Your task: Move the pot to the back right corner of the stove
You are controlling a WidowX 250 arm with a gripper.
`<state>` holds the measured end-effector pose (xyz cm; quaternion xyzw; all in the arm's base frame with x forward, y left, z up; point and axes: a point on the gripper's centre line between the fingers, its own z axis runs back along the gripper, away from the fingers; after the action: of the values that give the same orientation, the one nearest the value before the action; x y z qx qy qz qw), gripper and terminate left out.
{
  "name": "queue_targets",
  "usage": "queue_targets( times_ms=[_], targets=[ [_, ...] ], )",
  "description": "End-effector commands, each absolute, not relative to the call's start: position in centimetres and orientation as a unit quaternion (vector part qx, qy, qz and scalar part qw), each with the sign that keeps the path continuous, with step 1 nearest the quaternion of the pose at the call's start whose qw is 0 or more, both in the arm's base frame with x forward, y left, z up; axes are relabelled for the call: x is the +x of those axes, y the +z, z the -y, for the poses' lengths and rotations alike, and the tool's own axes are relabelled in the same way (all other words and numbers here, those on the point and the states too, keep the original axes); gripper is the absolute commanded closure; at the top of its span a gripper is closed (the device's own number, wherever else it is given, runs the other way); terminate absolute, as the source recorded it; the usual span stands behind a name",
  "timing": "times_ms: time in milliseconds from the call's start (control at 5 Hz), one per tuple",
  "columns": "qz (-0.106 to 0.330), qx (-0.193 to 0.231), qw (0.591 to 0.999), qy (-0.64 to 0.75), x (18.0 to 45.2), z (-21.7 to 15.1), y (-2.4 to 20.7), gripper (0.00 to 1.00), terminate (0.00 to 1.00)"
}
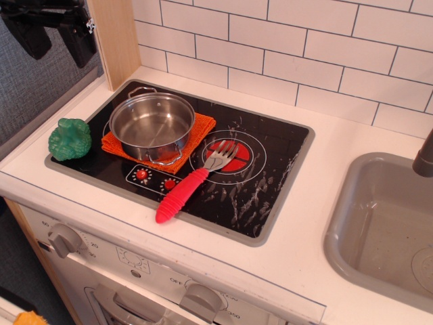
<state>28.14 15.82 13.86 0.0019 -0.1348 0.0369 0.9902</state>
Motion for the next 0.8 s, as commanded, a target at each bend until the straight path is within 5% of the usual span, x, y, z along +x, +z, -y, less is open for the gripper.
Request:
queue_targets(
  times_ms=[0, 600],
  targets=[
    [0.135, 0.002, 0.990, 0.037, 28.1, -15.8, 13.9, 0.00, 0.00],
    [0.107, 0.022, 0.992, 0.065, 32.9, -14.0, 6.7, 0.00, 0.00]
  ],
)
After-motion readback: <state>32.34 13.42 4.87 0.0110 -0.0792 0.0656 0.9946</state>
